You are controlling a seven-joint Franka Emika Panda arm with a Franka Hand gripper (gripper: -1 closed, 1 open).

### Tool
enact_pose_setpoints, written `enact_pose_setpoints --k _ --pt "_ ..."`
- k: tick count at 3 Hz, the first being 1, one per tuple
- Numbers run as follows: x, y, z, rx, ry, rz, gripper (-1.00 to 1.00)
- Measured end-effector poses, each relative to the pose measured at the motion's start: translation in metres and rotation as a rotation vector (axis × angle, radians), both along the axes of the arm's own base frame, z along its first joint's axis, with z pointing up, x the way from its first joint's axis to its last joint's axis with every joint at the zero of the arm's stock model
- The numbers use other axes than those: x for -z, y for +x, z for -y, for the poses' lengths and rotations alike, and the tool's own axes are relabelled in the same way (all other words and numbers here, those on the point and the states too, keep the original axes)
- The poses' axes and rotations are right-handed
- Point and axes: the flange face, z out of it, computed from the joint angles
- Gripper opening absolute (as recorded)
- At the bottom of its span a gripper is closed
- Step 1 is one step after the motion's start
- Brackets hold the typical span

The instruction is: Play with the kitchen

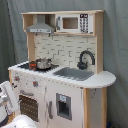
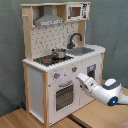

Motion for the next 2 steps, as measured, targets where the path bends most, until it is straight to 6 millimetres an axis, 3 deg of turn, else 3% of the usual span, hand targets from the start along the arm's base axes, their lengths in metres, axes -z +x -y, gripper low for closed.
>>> enact_pose_setpoints --k 2 --pt "-0.044 -0.025 0.007 -0.010 -0.104 0.022 1.00"
